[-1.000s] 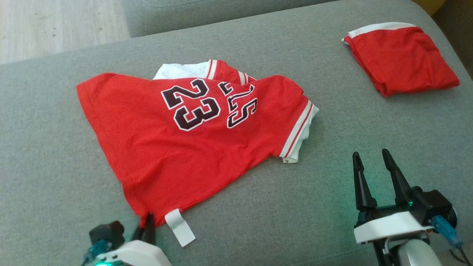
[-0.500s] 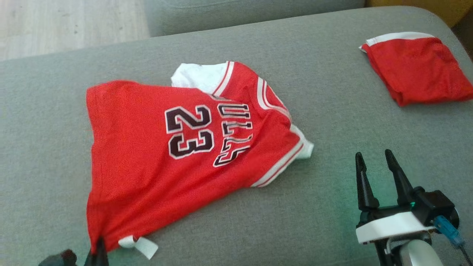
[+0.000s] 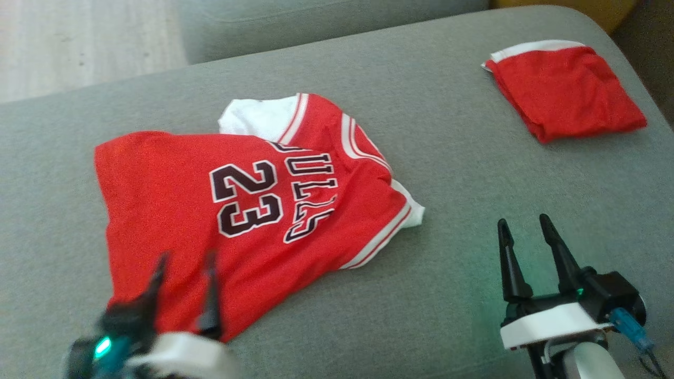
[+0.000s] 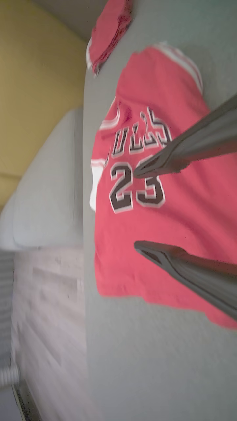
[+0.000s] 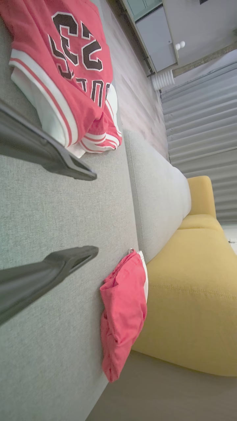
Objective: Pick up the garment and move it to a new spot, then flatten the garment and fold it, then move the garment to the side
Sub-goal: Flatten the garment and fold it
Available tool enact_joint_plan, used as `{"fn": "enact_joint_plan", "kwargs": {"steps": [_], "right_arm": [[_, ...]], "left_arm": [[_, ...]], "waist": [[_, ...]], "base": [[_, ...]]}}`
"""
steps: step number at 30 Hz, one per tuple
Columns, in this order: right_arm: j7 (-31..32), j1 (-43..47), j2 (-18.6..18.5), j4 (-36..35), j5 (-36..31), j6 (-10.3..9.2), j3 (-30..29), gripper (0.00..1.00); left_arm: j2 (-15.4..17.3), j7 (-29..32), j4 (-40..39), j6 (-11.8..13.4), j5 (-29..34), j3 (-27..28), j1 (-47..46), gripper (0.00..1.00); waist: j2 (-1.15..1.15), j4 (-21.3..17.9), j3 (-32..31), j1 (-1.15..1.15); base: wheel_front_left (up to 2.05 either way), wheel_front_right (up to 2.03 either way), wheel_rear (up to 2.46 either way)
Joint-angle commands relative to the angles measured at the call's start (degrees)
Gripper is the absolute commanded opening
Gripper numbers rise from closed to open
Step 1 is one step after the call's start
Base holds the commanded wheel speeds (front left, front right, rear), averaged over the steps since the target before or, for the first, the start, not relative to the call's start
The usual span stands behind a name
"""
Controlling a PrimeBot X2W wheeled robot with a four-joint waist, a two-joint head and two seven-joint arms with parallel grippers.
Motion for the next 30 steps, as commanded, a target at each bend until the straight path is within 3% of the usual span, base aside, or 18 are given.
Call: {"fn": "enact_joint_plan", "kwargs": {"steps": [1,4,8,9,11,15,23,25,30], "right_arm": [[-0.6,-1.0,-0.3,-1.7,0.2,0.43,1.6,1.00],[-0.6,-1.9,-0.3,-1.9,0.4,0.43,2.4,1.00],[-0.6,-3.2,-0.3,-2.7,1.3,0.43,2.5,1.00],[-0.6,-3.6,-0.3,-3.1,1.8,0.43,2.9,1.00],[-0.6,-4.0,-0.3,-3.4,2.3,0.43,3.4,1.00],[-0.6,-4.1,-0.3,-3.8,3.4,0.43,3.0,1.00],[-0.6,-4.4,-0.3,-3.8,4.2,0.43,2.8,1.00],[-0.6,-4.6,-0.3,-3.8,4.2,0.43,2.8,1.00],[-0.6,-4.3,-0.3,-3.5,4.1,0.43,2.9,1.00]], "left_arm": [[0.8,1.1,-1.2,-0.8,1.5,0.3,-5.0,1.00],[-2.9,5.1,2.0,-5.8,4.0,-6.8,-13.5,1.00],[-10.1,8.0,10.3,-11.4,5.7,-13.5,-22.8,1.00],[-13.0,9.3,15.3,-14.1,6.0,-16.3,-25.9,1.00],[-15.0,9.3,19.9,-15.9,6.4,-17.8,-28.3,1.00],[-17.2,8.4,28.3,-17.6,7.2,-18.9,-31.2,1.00],[-18.5,7.6,42.2,-19.1,8.6,-20.4,-34.4,1.00],[-18.8,7.1,44.7,-19.5,8.4,-20.2,-35.0,0.00],[-20.5,5.2,43.8,-23.7,1.7,-16.5,-34.0,0.00]], "waist": [[0.00,-1.2,0.6,0.00],[0.00,-3.5,1.8,0.00],[0.00,-6.8,3.5,0.00],[0.00,-8.4,4.4,0.00],[0.00,-10.1,5.2,0.00],[0.00,-12.5,6.1,0.00],[0.00,-14.0,6.6,0.00],[0.00,-14.0,6.4,0.00],[0.00,-13.7,5.5,0.00]], "base": [[0.00,0.00,0.00],[0.00,0.00,0.00],[0.00,0.00,0.00],[0.00,0.00,0.00],[0.00,0.00,0.00],[0.00,0.00,0.00],[0.00,0.00,0.00],[0.00,0.00,0.00],[0.00,0.00,0.00]]}}
